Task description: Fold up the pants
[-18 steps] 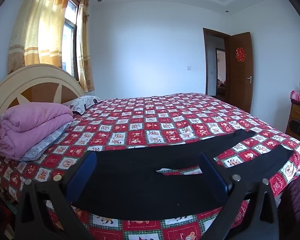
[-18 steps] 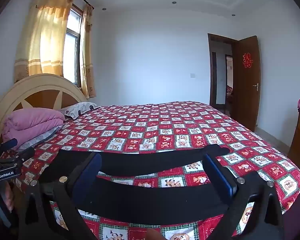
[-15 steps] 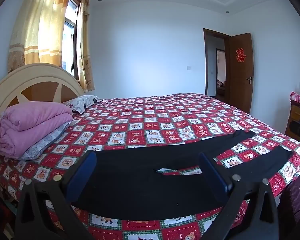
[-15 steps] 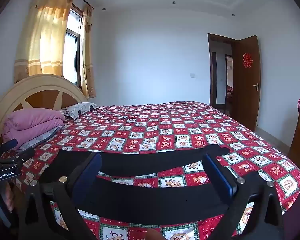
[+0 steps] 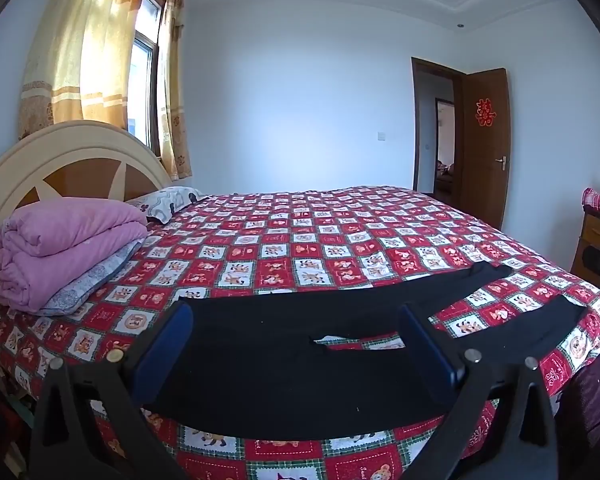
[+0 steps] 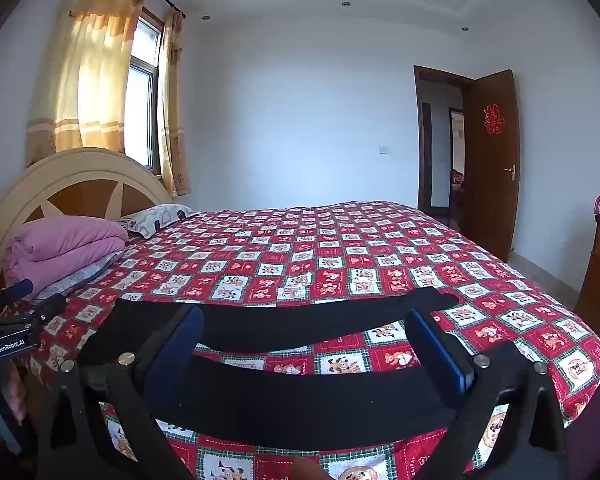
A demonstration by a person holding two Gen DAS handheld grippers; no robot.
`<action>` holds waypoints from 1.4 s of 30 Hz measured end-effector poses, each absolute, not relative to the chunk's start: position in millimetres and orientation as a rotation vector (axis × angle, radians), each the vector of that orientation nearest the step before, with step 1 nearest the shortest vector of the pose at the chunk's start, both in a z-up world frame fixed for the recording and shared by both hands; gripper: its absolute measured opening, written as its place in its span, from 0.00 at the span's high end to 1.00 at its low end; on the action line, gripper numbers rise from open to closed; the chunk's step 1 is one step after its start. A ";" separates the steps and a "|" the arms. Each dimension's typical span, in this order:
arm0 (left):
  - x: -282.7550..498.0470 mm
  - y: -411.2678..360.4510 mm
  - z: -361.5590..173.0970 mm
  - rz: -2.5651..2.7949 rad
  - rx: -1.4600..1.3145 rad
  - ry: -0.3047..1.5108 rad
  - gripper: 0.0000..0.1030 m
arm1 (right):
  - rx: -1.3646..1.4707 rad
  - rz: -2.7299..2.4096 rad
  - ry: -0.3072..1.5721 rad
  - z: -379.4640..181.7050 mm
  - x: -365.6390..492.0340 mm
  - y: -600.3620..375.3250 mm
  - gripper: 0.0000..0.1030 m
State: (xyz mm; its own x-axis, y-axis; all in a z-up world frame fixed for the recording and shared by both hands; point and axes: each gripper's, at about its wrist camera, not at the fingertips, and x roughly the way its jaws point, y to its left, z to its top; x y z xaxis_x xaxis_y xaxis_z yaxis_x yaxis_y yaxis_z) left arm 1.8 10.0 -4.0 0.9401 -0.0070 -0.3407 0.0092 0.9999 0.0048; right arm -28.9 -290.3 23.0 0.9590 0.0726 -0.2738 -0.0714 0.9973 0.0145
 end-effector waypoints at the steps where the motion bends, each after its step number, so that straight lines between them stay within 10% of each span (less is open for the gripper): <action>1: 1.9 10.9 -3.7 -0.008 0.007 0.347 0.00 | 0.005 0.072 0.278 23.8 -29.6 -288.1 0.01; 42: 2.5 9.7 -4.3 -0.005 -0.003 0.348 0.00 | 0.003 0.070 0.284 19.7 -27.9 -288.8 0.01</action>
